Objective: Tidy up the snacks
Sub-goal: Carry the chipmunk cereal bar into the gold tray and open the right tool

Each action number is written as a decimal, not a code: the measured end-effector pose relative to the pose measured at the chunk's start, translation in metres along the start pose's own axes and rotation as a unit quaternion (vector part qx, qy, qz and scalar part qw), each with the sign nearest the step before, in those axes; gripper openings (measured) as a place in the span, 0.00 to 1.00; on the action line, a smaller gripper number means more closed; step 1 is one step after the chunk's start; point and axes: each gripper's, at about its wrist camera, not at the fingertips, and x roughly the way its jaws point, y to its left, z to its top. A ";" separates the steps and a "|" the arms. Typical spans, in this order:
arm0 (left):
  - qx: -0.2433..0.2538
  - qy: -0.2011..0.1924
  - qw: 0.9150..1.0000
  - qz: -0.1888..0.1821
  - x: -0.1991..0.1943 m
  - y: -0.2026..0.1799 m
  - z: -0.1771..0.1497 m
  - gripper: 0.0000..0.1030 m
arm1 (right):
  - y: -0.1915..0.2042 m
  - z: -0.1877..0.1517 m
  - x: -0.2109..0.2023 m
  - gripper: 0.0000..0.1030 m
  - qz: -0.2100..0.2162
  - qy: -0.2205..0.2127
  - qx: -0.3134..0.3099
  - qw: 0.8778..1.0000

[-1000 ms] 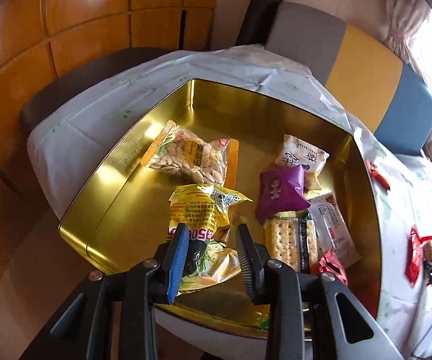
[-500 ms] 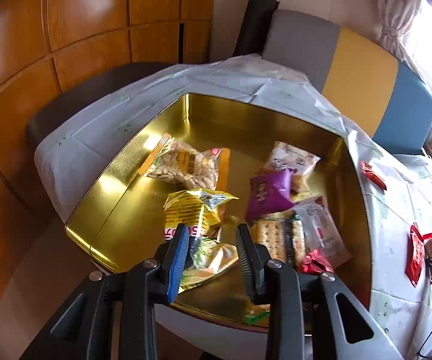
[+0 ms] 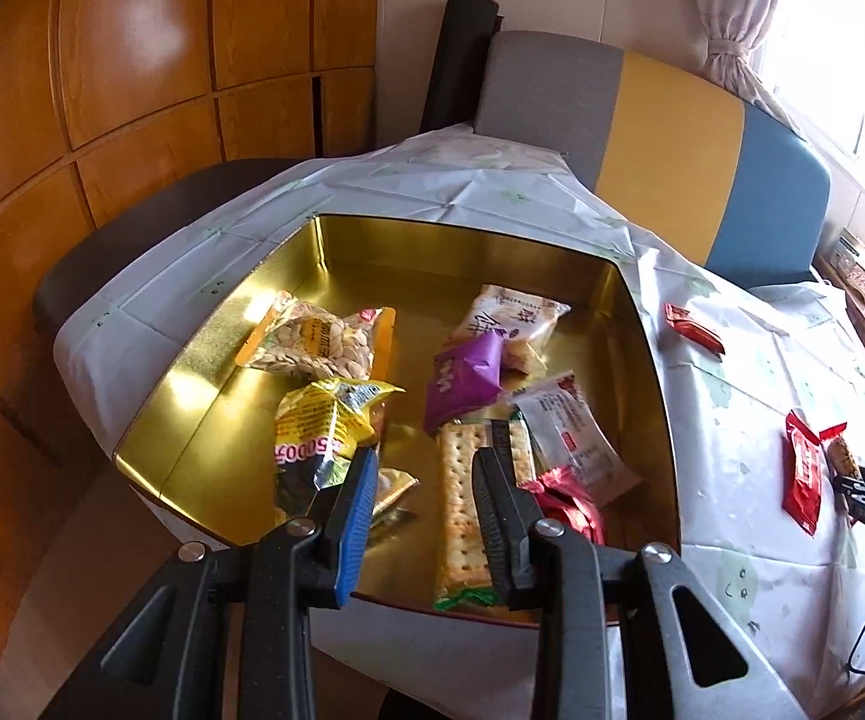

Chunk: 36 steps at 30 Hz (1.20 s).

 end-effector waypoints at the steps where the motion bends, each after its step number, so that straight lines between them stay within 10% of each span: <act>1: 0.001 0.001 1.000 -0.001 0.000 0.000 -0.001 0.32 | -0.001 0.000 0.000 0.29 0.003 0.001 0.004 1.000; 24: -0.017 -0.015 1.000 0.012 -0.002 0.034 0.000 0.32 | -0.026 0.016 -0.010 0.28 0.083 0.002 0.069 0.994; 36: -0.037 -0.012 0.999 0.012 0.005 0.047 -0.002 0.32 | 0.083 0.064 -0.087 0.28 0.225 -0.067 0.008 0.972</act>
